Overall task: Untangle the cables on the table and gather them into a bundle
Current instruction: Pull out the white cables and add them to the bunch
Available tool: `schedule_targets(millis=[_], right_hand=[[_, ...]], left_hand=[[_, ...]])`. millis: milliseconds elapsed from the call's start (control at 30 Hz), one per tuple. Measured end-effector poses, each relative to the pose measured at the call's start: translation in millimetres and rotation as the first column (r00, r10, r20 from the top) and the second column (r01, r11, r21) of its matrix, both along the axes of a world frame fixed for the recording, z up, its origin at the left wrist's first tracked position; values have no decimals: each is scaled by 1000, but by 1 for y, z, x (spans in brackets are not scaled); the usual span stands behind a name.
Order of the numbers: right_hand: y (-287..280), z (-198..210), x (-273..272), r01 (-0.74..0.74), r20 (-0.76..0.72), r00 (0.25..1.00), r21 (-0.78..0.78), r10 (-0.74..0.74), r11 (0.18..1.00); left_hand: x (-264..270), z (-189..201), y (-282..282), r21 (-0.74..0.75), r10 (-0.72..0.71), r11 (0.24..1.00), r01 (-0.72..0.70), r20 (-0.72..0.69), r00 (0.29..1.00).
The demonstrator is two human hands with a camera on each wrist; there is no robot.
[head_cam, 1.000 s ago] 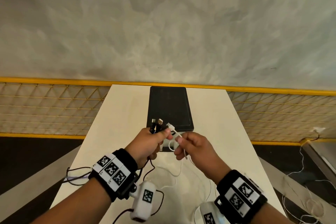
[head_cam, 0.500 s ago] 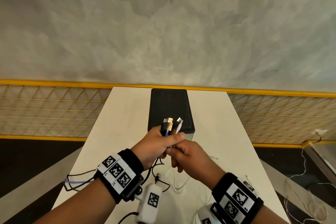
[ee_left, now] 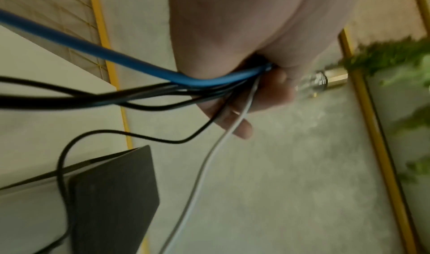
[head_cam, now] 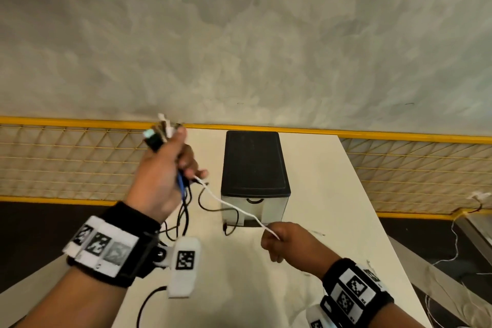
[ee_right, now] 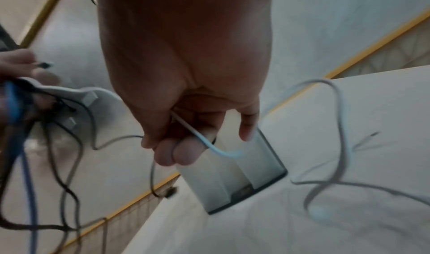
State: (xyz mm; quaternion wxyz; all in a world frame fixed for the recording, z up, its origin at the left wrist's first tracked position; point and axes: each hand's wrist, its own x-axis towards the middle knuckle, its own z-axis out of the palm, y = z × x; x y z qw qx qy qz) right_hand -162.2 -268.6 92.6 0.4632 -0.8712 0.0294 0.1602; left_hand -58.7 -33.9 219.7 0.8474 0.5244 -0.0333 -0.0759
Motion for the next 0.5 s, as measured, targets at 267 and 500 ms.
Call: schedule_targets(millis=[267,500], right_hand=[[-28,-35,-16,30,-39,999,-132,-36,991],[-1,-13,6,31,148,989,-167,-6,986]], left_hand=[[21,41,118,76,470,875,-478,102,877],[-14,9,41,623,106,669,-406,461,881]])
